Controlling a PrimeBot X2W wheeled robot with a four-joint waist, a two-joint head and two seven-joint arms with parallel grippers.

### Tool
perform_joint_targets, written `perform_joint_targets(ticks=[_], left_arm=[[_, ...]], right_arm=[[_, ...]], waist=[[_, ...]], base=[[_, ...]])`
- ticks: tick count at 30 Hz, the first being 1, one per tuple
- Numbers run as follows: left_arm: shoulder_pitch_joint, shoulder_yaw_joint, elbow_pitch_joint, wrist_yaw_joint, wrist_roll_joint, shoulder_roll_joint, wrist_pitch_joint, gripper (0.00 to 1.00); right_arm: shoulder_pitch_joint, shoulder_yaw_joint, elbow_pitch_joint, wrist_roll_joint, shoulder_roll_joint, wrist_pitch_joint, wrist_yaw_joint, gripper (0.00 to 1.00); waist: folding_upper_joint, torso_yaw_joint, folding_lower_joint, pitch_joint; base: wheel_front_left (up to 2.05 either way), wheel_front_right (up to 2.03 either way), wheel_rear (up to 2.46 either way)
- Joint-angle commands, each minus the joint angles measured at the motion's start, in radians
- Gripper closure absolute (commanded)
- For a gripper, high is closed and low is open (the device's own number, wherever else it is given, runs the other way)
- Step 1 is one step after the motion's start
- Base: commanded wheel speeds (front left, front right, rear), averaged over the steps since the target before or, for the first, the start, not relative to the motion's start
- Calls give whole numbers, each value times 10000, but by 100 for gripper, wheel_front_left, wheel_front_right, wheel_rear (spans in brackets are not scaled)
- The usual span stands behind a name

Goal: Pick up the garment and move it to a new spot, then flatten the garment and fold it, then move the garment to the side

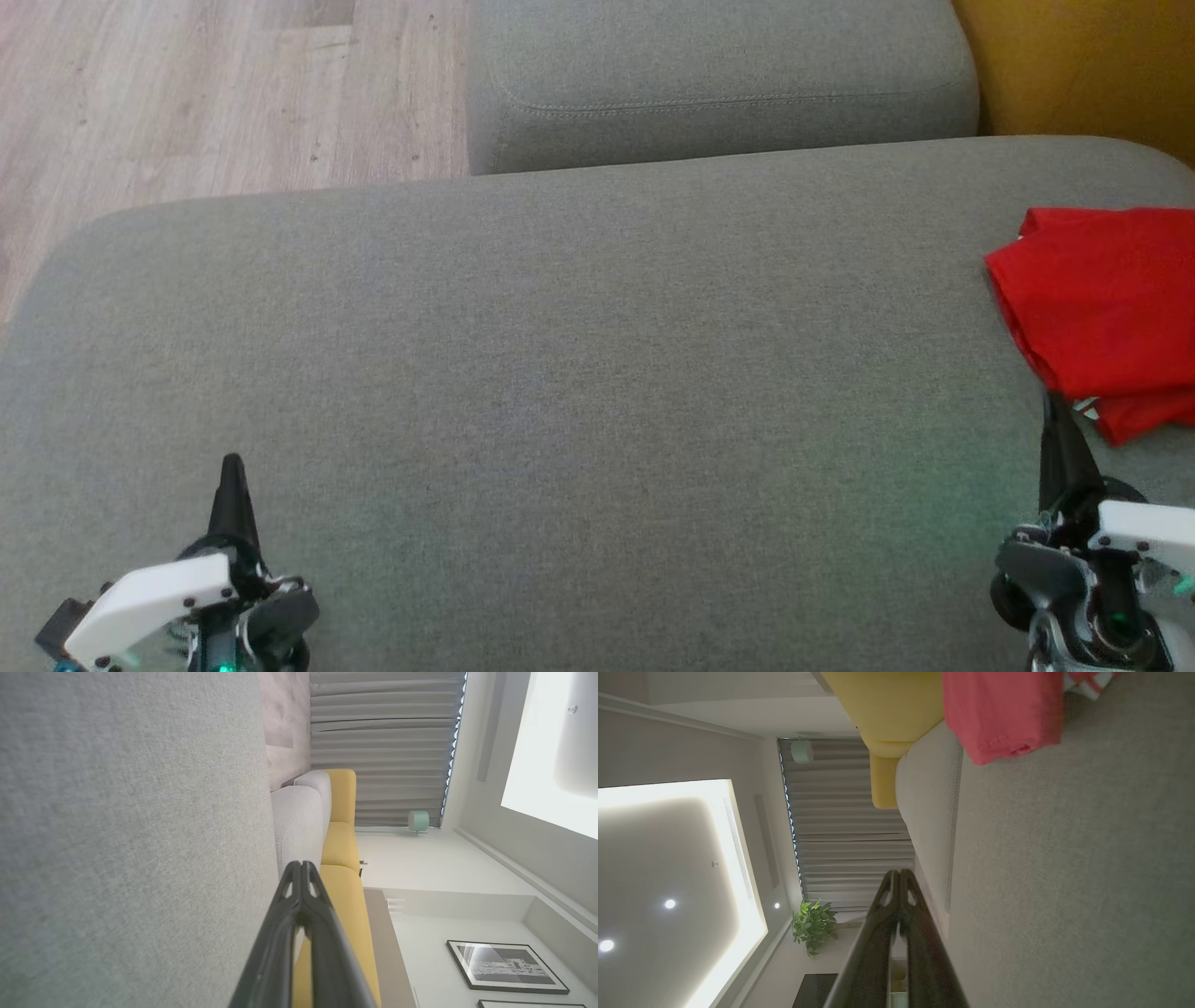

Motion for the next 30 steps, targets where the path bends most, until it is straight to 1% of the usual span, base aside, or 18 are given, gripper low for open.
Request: perform_joint_targets(ticks=[1,30], left_arm=[[-510,404,-287,-69,-27,111,48,100],[-519,511,-281,-69,63,35,134,100]], right_arm=[[-520,174,-320,89,-33,64,-7,100],[-523,137,-318,58,-7,94,-7,100]], waist=[[0,1,-1,-2],[0,1,-1,-2]], base=[[0,0,0],[0,0,0]])
